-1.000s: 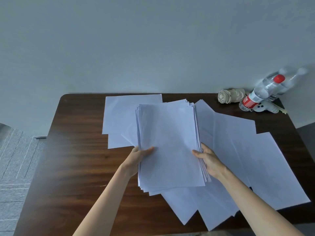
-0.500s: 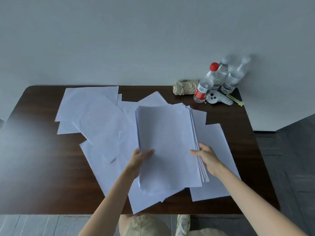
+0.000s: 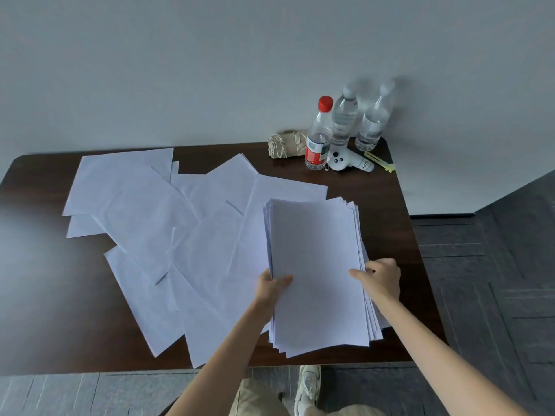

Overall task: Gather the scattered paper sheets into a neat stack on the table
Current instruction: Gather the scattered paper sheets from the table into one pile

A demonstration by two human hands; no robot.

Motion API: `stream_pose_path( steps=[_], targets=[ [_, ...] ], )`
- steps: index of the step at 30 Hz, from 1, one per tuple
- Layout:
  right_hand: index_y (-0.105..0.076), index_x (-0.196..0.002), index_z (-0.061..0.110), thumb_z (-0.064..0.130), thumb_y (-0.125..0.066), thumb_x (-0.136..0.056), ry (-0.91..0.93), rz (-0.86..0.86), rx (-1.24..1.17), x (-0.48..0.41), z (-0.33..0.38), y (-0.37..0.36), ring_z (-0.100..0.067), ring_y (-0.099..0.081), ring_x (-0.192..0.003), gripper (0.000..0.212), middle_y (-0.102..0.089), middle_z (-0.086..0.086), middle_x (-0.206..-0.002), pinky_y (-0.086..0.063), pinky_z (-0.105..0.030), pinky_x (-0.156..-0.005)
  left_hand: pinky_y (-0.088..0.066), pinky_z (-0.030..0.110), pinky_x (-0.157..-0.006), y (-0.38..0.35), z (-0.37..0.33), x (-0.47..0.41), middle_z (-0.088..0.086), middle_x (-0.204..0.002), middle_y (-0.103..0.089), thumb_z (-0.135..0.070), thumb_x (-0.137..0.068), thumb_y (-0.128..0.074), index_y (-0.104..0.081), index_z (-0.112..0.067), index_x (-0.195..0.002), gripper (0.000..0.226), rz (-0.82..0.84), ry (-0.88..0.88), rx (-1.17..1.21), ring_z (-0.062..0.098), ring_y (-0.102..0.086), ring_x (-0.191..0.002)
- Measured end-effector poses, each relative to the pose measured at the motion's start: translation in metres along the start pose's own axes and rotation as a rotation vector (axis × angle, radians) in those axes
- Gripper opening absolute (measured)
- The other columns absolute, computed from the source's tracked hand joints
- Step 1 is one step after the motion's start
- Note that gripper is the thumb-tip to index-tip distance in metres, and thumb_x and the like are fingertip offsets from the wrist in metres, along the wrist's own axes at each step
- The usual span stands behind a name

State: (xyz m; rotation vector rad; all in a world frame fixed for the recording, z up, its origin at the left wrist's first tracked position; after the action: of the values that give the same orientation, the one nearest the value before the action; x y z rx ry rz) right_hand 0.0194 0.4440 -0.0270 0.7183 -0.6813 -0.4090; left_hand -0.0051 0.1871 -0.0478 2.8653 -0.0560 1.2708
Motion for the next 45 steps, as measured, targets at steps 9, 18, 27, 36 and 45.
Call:
stream_pose_path(
  steps=[9,18,27,36,45],
  targets=[
    [-0.037,-0.053,0.011,0.025,-0.079,-0.076,-0.087,0.131,0.013,-0.016,-0.005,0.001,-0.016,-0.04,-0.051,0.05,-0.045,-0.005,-0.076,-0.03,-0.025,-0.05,-0.057,0.045,-0.08,-0.014,0.0,-0.003,0.015,-0.102,-0.07,-0.014,-0.08,-0.065,-0.06,-0.017,-0.096,0.016,-0.188,-0.022,-0.304,0.031,-0.067,-0.087],
    [-0.041,-0.119,0.005,0.022,-0.075,-0.081,-0.143,0.151,-0.181,-0.017,-0.011,0.011,-0.024,-0.056,-0.089,0.053,-0.056,-0.012,-0.11,-0.048,-0.037,-0.076,-0.048,0.034,-0.085,-0.017,0.007,-0.003,0.009,-0.116,-0.059,-0.035,-0.096,-0.052,-0.049,-0.007,-0.121,0.037,-0.22,0.022,-0.385,0.03,-0.059,-0.106],
    [-0.06,-0.117,0.021,-0.003,-0.057,-0.091,0.035,0.375,-0.469,0.001,-0.006,0.005,-0.011,-0.064,-0.097,0.035,-0.067,0.003,-0.106,-0.052,-0.022,-0.072,-0.06,0.031,-0.067,0.001,-0.001,0.007,0.007,-0.082,-0.072,-0.002,-0.083,-0.071,-0.068,-0.001,-0.097,0.014,-0.126,-0.071,-0.093,0.022,-0.069,-0.071],
    [-0.06,-0.122,0.019,0.002,-0.06,-0.092,-0.093,0.31,-0.674,-0.004,0.008,-0.007,-0.022,-0.064,-0.101,0.035,-0.067,-0.004,-0.11,-0.053,-0.041,-0.088,-0.059,0.035,-0.072,0.03,-0.045,-0.005,0.017,-0.094,-0.073,-0.025,-0.082,-0.075,-0.069,-0.001,-0.102,0.032,-0.063,-0.134,0.008,0.028,-0.07,-0.082],
    [-0.061,-0.114,0.021,-0.002,-0.058,-0.091,-0.11,0.289,-0.723,-0.003,0.053,-0.039,-0.016,-0.064,-0.096,0.033,-0.068,0.0,-0.103,-0.053,-0.028,-0.078,-0.058,0.028,-0.053,0.054,-0.104,-0.029,0.014,-0.085,-0.068,-0.001,-0.061,-0.08,-0.062,0.001,-0.105,0.047,-0.034,-0.19,-0.077,0.018,-0.068,-0.059]
  ],
)
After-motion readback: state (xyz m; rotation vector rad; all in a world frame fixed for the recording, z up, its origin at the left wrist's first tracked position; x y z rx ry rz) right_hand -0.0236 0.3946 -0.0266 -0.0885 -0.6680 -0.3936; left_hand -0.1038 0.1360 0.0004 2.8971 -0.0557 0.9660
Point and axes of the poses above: each hand's wrist, its own x-axis away from the middle knuckle, its own y-axis out of the back of the hand, z = x × y, the point moved 5 cm from there along -x, towards the middle knuckle
